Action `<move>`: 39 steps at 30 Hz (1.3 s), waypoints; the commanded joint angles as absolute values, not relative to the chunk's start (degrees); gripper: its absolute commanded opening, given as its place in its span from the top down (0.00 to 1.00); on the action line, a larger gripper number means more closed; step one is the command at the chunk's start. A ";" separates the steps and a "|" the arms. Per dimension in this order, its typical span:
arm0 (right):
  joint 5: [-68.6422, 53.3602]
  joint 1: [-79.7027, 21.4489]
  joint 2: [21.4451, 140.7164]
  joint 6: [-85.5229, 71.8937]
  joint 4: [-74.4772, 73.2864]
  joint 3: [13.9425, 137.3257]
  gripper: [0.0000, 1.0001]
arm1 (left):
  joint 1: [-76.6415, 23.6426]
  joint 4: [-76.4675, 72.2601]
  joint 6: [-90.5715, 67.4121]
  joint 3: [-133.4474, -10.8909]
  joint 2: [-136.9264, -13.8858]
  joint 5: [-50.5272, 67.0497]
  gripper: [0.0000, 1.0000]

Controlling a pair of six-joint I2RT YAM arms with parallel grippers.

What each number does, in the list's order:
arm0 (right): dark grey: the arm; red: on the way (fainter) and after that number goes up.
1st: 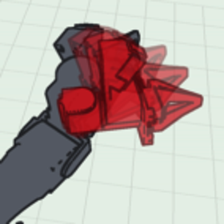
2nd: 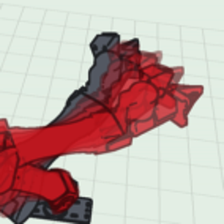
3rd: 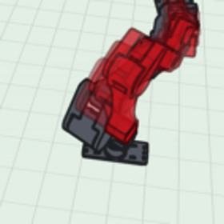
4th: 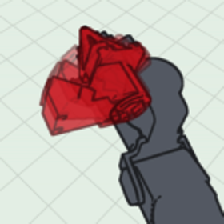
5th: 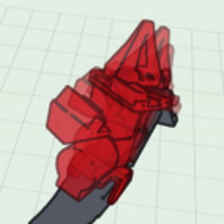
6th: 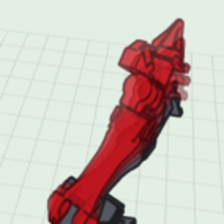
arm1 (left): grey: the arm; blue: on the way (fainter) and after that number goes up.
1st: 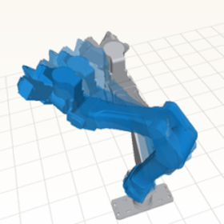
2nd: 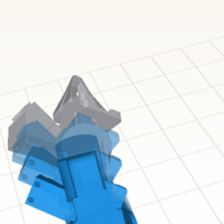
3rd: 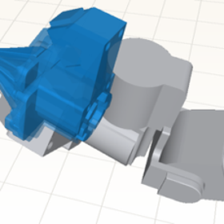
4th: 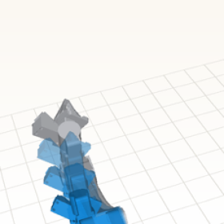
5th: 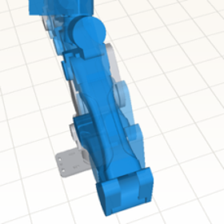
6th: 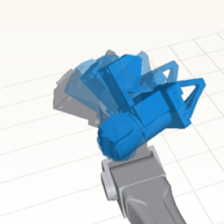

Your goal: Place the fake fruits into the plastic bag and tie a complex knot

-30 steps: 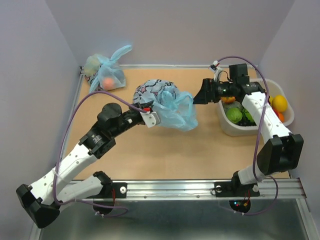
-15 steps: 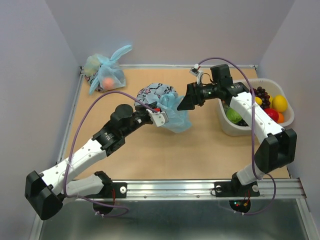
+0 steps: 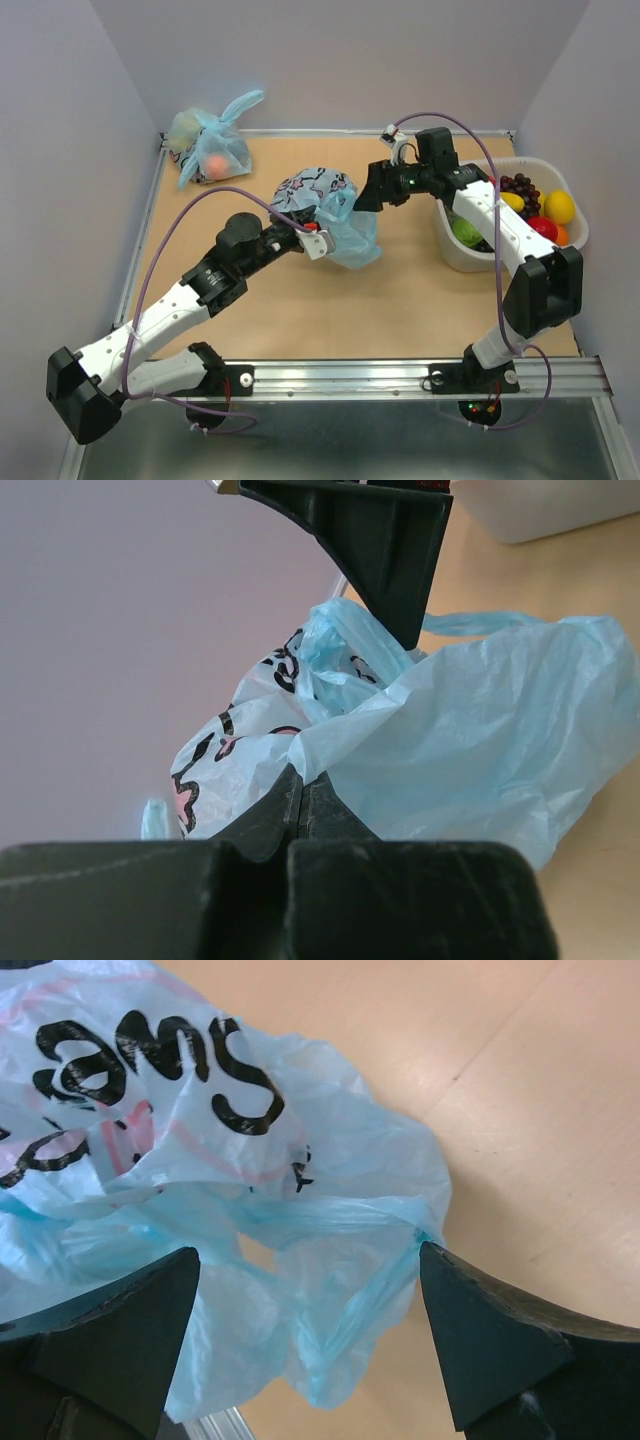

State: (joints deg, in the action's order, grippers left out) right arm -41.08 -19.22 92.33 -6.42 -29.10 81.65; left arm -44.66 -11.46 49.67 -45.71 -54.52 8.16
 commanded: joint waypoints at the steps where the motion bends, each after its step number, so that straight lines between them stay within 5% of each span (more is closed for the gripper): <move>1: -35.43 -19.60 90.18 -4.75 -26.10 81.39 0.06 | -45.00 -14.94 49.65 -46.41 -52.21 8.44 1.00; 9: -31.11 -19.51 85.87 -3.17 -26.72 78.22 0.16 | -45.09 -14.24 50.45 -45.09 -50.71 8.70 1.00; 16: -38.22 -18.90 88.15 -2.37 -27.16 79.10 0.04 | -45.09 -13.71 51.33 -45.18 -50.10 8.88 1.00; 20: -46.57 -18.98 90.00 -2.55 -27.07 79.89 0.40 | -45.09 -13.97 49.84 -45.44 -50.53 8.35 1.00; 21: -48.93 -18.98 90.09 -2.29 -26.98 79.98 0.63 | -45.09 -14.76 49.22 -45.35 -50.71 6.70 1.00; 22: -49.65 -18.98 89.39 -2.02 -27.07 80.07 0.97 | -45.00 -14.94 47.22 -45.35 -51.06 4.07 1.00; 33: -46.32 -5.46 81.47 -2.28 -26.54 87.01 0.99 | -32.81 -15.55 36.48 -32.44 -46.85 -3.26 0.99; 39: -48.33 -5.45 81.39 -4.30 -25.41 88.59 0.99 | -30.76 -16.35 38.14 -27.51 -44.21 -2.29 0.90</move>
State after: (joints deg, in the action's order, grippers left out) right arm -45.28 -4.64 82.52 -3.07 -27.81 85.49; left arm -31.29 -12.40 38.61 -28.23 -46.87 -2.52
